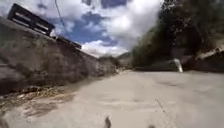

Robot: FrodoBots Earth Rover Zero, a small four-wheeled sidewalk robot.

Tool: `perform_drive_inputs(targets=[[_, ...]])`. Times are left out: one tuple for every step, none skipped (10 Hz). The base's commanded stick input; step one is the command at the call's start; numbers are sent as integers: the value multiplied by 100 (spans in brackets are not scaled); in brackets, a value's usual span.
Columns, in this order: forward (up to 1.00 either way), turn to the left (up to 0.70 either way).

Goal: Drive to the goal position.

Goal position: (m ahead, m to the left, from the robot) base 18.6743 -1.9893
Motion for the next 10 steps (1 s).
perform_drive_inputs(targets=[[70,0],[70,0],[70,0],[70,0],[70,0],[70,0],[70,0],[70,0],[70,0],[70,0]])
